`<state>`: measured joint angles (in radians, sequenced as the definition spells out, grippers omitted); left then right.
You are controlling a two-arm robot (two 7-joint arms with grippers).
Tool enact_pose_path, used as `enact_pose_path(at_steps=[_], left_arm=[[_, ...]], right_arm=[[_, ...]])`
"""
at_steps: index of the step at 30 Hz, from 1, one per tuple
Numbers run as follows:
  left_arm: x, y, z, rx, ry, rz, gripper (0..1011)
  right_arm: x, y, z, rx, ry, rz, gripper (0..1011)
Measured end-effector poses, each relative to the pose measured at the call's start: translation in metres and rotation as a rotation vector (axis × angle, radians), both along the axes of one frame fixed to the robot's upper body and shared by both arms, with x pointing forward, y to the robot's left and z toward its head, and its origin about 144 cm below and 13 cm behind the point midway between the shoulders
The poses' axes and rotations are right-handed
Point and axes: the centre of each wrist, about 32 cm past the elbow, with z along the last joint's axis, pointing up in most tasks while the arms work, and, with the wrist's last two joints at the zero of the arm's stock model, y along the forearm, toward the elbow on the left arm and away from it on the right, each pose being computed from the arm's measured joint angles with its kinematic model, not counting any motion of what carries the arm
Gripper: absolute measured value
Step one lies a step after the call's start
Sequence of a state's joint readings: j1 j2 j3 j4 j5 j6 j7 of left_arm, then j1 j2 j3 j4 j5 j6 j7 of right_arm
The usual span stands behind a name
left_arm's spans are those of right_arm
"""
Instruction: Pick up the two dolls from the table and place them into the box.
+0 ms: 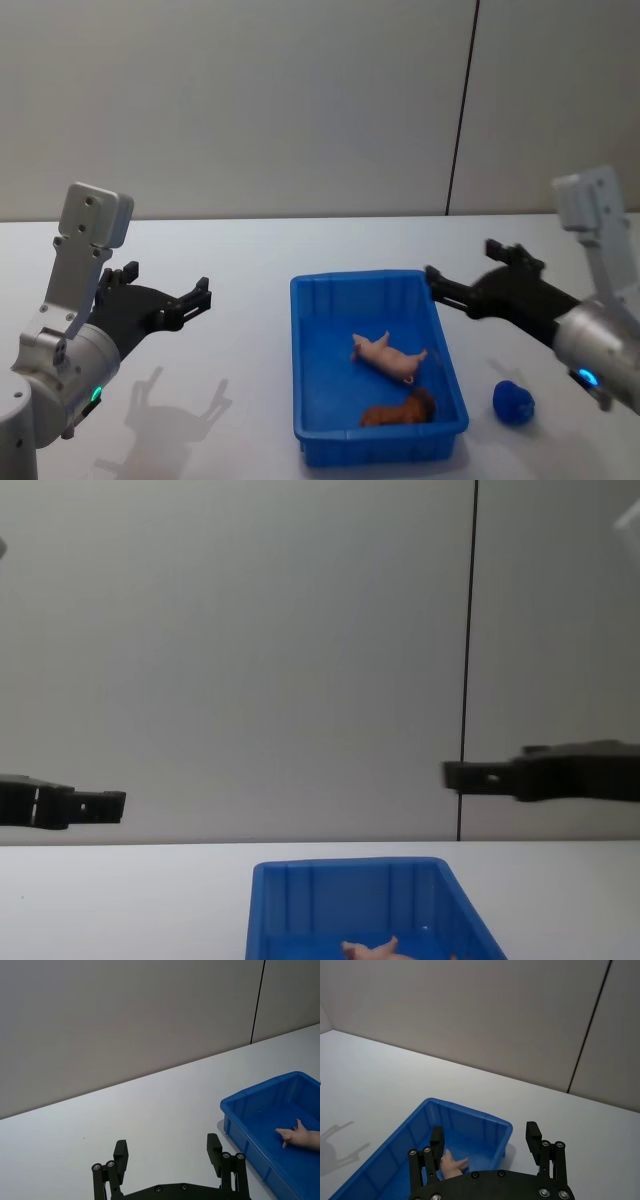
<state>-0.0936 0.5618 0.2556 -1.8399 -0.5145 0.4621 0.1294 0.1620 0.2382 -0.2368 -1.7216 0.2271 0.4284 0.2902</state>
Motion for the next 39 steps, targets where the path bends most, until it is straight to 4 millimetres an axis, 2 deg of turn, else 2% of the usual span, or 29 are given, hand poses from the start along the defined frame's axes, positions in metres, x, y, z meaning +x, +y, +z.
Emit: enact_pose_path(at_steps=[10, 19, 29, 39], left_arm=[[0.0, 0.0, 0.0, 0.0, 0.0, 0.0, 1001], [0.0, 0.0, 0.0, 0.0, 0.0, 0.0, 1001], [0.0, 0.0, 0.0, 0.0, 0.0, 0.0, 1001], [0.0, 0.0, 0.0, 0.0, 0.0, 0.0, 1001]], right_arm=[[-0.045, -0.026, -0.006, 0.001, 0.037, -0.067, 1001], [-0.074, -0.038, -0.012, -0.029, 0.1, -0.124, 1001], [-0.094, -0.047, -0.02, -0.071, 0.212, -0.196, 1001], [-0.102, -0.052, -0.034, -0.11, 0.336, -0.232, 1001]])
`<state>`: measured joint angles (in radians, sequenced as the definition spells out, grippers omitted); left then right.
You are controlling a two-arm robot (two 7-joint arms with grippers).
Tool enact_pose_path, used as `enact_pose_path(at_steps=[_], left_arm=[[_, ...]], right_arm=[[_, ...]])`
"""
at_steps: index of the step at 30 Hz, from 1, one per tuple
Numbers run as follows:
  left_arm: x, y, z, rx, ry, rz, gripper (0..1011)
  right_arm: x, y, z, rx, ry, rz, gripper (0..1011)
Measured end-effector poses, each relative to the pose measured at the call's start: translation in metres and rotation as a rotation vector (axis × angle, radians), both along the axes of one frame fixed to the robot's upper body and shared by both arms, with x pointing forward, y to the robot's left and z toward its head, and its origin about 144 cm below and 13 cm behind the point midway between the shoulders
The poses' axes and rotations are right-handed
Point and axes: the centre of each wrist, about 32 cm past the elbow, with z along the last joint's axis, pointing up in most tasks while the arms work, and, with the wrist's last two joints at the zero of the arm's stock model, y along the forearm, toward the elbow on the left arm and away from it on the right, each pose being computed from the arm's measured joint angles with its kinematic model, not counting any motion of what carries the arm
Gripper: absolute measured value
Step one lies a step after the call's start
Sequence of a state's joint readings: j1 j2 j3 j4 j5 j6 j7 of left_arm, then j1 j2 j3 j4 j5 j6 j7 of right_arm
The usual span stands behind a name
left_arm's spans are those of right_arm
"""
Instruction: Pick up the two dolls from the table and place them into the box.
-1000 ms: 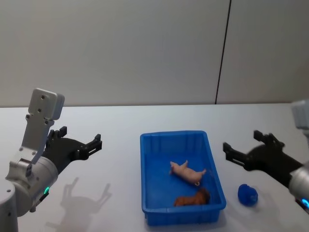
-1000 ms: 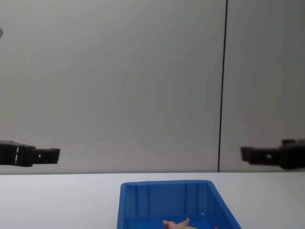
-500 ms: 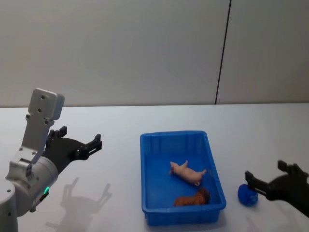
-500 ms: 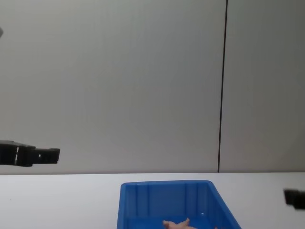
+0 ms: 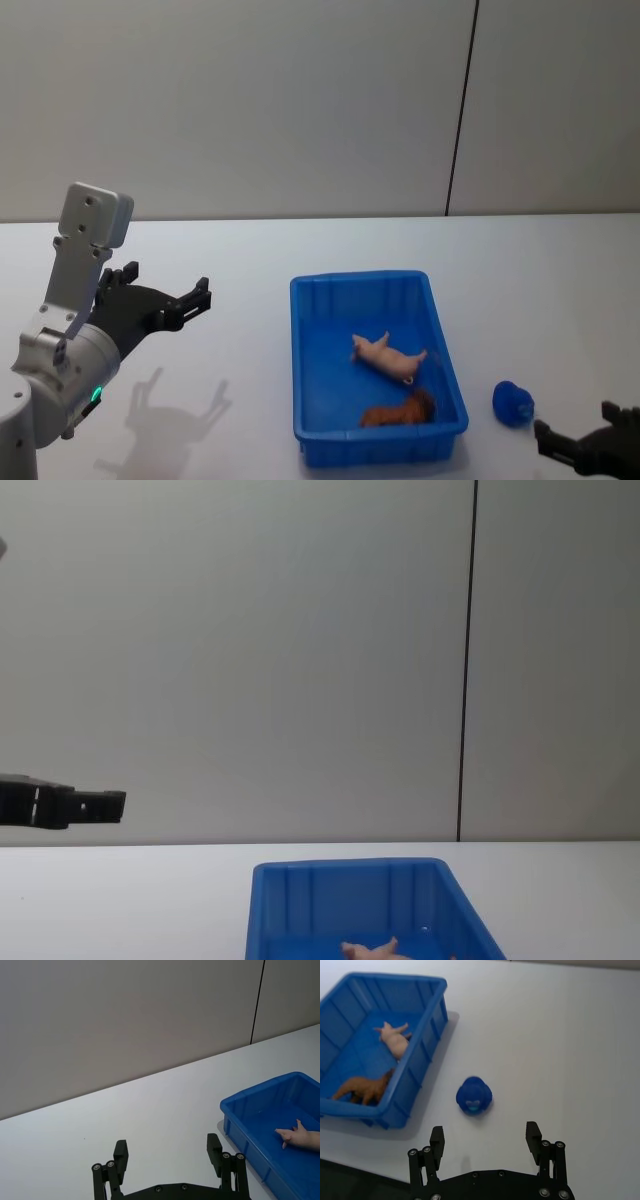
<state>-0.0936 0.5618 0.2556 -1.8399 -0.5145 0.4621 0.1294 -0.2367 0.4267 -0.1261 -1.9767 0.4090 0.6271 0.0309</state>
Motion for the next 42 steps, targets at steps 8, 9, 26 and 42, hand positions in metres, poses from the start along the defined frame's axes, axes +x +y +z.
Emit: enact_pose_path(at_steps=[8, 9, 26, 42], left_arm=[[0.0, 0.0, 0.0, 0.0, 0.0, 0.0, 1001], [0.0, 0.0, 0.0, 0.0, 0.0, 0.0, 1001], [0.0, 0.0, 0.0, 0.0, 0.0, 0.0, 1001], [0.0, 0.0, 0.0, 0.0, 0.0, 0.0, 1001]], right_arm=[[0.003, -0.001, -0.01, -0.024, 0.054, 0.0, 1001], [0.005, -0.001, -0.012, -0.028, 0.059, 0.001, 1001], [0.036, 0.007, -0.027, -0.079, 0.059, 0.043, 1001], [0.064, 0.021, -0.038, -0.08, 0.074, 0.084, 1001]])
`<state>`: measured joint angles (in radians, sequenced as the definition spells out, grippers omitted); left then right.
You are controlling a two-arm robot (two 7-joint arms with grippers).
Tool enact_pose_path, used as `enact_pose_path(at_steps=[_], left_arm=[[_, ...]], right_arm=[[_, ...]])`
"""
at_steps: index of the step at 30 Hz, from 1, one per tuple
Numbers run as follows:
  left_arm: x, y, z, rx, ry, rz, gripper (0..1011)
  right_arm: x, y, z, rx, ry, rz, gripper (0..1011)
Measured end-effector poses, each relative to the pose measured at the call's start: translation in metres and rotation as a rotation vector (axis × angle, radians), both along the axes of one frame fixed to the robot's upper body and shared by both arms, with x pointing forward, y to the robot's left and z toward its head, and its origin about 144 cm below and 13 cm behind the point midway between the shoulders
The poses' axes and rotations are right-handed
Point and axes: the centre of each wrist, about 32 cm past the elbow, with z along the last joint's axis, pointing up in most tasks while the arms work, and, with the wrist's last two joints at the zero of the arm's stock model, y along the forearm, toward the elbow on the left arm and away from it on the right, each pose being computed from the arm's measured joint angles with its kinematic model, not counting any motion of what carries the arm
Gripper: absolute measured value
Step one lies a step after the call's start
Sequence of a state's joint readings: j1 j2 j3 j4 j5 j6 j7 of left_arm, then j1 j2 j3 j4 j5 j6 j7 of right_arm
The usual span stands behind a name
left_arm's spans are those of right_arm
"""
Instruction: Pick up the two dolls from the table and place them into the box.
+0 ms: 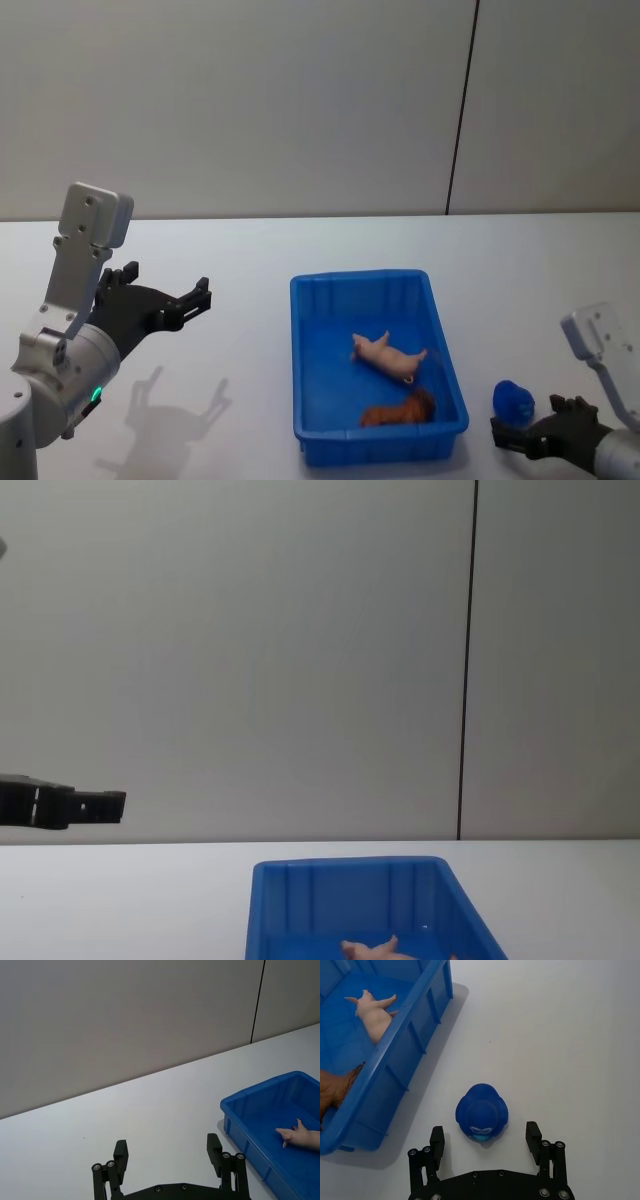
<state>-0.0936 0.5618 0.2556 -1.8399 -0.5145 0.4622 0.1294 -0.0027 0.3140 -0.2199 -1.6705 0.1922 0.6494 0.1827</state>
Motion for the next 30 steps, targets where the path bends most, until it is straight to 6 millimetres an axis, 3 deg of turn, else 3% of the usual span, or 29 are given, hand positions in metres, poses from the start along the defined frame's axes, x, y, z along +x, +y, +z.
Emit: enact_pose_path(at_steps=[22, 30], left_arm=[[0.0, 0.0, 0.0, 0.0, 0.0, 0.0, 1001], [0.0, 0.0, 0.0, 0.0, 0.0, 0.0, 1001]], right_arm=[[0.026, 0.014, -0.007, 0.009, 0.01, 0.027, 1001], [0.031, 0.017, -0.008, 0.012, 0.009, 0.037, 813]])
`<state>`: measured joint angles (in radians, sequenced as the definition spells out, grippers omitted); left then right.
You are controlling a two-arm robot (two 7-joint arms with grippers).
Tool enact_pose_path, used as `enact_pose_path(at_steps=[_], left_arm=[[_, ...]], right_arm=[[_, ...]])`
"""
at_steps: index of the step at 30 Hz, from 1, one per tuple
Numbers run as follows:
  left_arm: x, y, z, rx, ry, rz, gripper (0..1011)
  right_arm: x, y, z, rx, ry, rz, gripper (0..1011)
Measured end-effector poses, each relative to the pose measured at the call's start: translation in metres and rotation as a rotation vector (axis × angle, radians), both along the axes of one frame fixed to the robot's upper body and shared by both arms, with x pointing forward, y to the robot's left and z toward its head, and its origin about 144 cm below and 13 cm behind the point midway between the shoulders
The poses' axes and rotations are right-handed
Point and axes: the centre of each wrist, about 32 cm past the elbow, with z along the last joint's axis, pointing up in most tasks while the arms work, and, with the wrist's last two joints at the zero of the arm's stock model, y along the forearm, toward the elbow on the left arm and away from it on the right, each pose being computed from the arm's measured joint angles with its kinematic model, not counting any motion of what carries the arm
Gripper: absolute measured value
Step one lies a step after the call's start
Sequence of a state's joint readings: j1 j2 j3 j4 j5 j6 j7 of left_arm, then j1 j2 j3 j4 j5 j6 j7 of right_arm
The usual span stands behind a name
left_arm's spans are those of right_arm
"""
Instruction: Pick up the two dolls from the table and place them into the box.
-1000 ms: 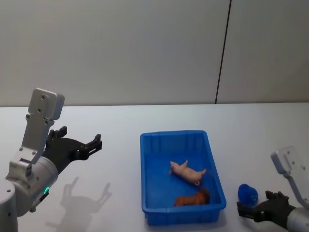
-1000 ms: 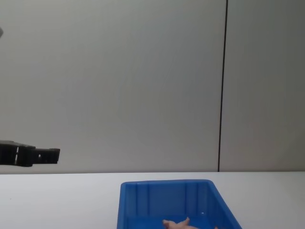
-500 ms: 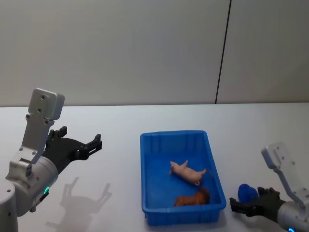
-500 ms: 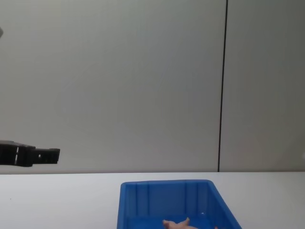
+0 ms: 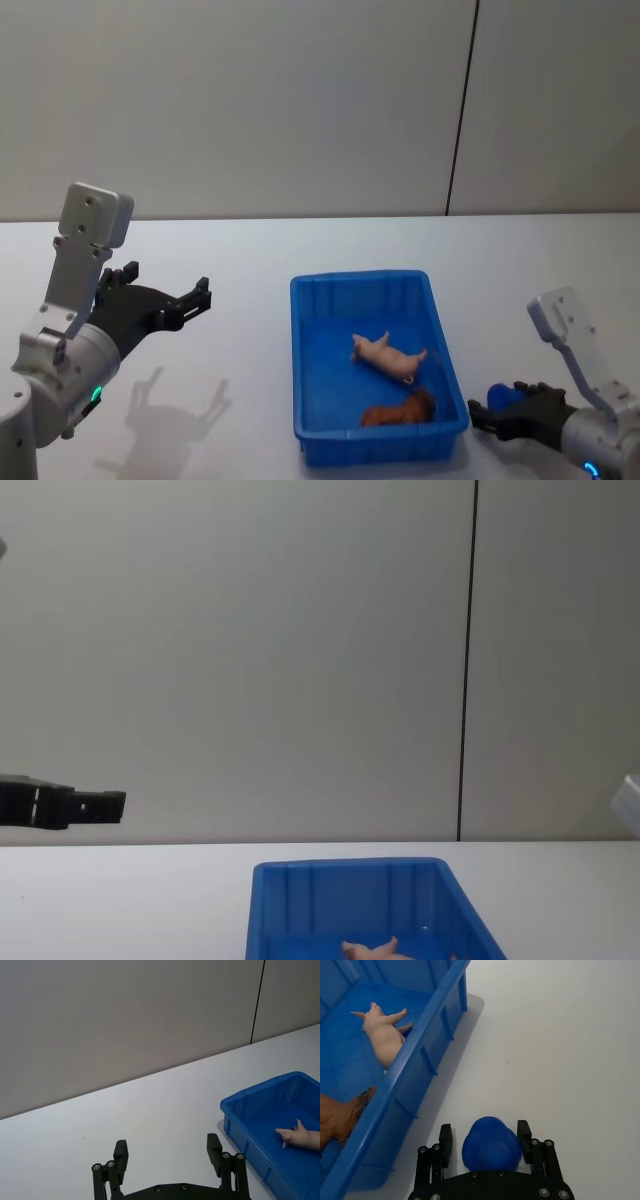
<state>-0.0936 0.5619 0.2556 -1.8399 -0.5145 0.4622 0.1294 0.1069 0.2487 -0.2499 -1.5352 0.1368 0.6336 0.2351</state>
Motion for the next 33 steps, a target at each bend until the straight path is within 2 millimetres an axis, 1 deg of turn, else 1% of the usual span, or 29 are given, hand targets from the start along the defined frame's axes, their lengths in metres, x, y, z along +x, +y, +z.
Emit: enact_pose_path(at_steps=[1, 2, 3, 5, 8, 17, 21, 27, 33], left_arm=[[0.0, 0.0, 0.0, 0.0, 0.0, 0.0, 1001], [0.0, 0.0, 0.0, 0.0, 0.0, 0.0, 1001], [0.0, 0.0, 0.0, 0.0, 0.0, 0.0, 1001], [0.0, 0.0, 0.0, 0.0, 0.0, 0.0, 1001], [0.0, 0.0, 0.0, 0.0, 0.0, 0.0, 1001], [0.0, 0.0, 0.0, 0.0, 0.0, 0.0, 1001], [0.0, 0.0, 0.0, 0.0, 0.0, 0.0, 1001], [0.0, 0.0, 0.0, 0.0, 0.0, 0.0, 1001], [0.0, 0.0, 0.0, 0.0, 0.0, 0.0, 1001]], right_arm=[[0.0, 0.0, 0.0, 0.0, 0.0, 0.0, 795], [0.001, 0.0, 0.0, 0.0, 0.0, 0.001, 741], [0.001, 0.001, 0.0, 0.0, -0.001, 0.002, 731], [0.002, 0.001, 0.0, 0.001, 0.0, 0.003, 645], [0.002, 0.001, 0.0, 0.001, -0.001, 0.004, 576], [0.001, 0.001, 0.0, 0.0, -0.013, 0.002, 486], [-0.001, -0.001, 0.001, -0.002, -0.031, -0.006, 471], [-0.004, -0.003, 0.006, -0.004, -0.086, -0.021, 433], [-0.004, -0.006, 0.016, -0.006, -0.159, -0.029, 392]])
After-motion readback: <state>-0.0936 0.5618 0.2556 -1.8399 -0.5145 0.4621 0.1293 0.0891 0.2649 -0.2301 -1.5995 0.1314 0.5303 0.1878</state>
